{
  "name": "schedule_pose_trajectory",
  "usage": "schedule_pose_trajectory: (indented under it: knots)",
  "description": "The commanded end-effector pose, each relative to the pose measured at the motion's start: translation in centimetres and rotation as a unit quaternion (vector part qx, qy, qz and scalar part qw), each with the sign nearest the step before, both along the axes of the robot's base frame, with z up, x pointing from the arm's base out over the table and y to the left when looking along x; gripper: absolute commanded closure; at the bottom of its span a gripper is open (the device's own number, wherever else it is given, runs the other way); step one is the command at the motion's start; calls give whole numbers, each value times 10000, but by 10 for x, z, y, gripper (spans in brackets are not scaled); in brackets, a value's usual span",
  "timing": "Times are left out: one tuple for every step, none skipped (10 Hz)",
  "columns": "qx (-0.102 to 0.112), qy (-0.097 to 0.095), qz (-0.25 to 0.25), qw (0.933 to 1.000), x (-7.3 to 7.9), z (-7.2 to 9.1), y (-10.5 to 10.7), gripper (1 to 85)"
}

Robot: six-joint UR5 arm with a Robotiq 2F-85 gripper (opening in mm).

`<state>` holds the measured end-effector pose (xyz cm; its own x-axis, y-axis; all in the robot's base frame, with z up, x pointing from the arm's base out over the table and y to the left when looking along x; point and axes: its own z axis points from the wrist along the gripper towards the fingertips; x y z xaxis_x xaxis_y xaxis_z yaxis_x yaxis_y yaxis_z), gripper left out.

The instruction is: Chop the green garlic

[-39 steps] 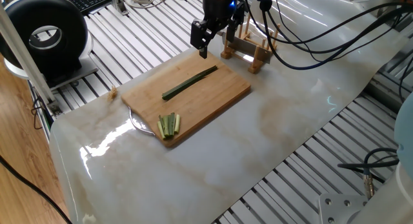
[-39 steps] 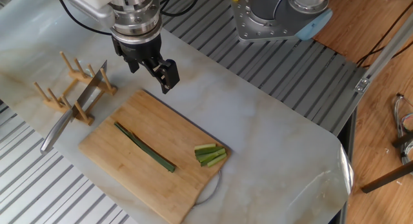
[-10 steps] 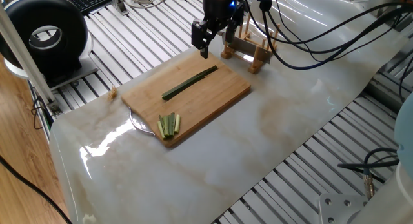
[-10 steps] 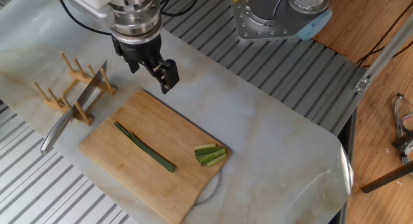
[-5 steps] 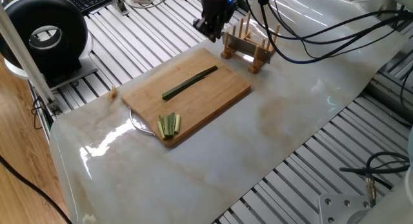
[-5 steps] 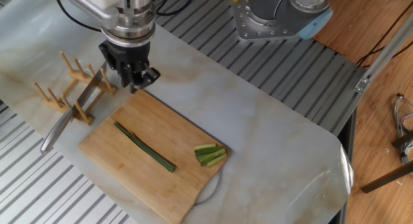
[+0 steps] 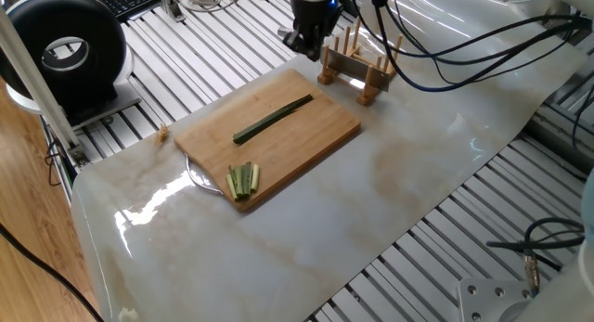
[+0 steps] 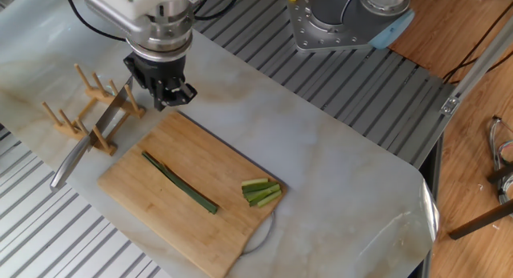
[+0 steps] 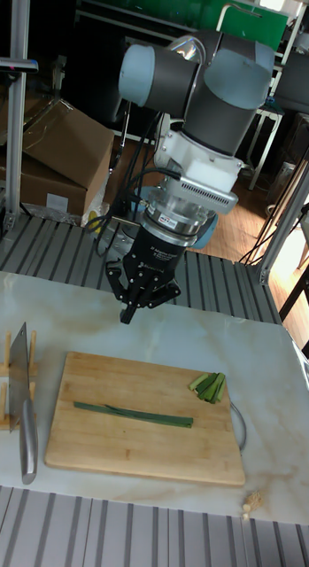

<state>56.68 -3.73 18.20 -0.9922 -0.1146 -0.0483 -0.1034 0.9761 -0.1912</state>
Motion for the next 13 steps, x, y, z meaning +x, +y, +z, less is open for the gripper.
schedule_pose_trajectory:
  knots:
    - [7, 251, 132, 9996, -8, -12, 5, 843]
    - [-14, 51, 303, 9995, 6, -14, 5, 843]
    - [-290, -14, 467, 9985, 12, -14, -7, 843]
    - [-491, -19, 572, 9971, 14, -15, -14, 843]
    - [-419, -41, 529, 9977, 15, -20, -8, 843]
    - [-412, -6, 545, 9977, 14, -26, -9, 843]
    - [-570, -58, 654, 9962, 19, -24, -16, 843]
    - [-697, -77, 763, 9946, 22, -22, -20, 843]
    - [-786, -57, 753, 9940, 21, -21, -26, 843]
    - [-720, -16, 717, 9948, 18, -23, -25, 843]
    - [-749, 84, 754, 9943, 13, -25, -30, 843]
    - [-892, 3, 912, 9918, 19, -25, -40, 843]
    - [-838, -48, 948, 9920, 21, -23, -38, 843]
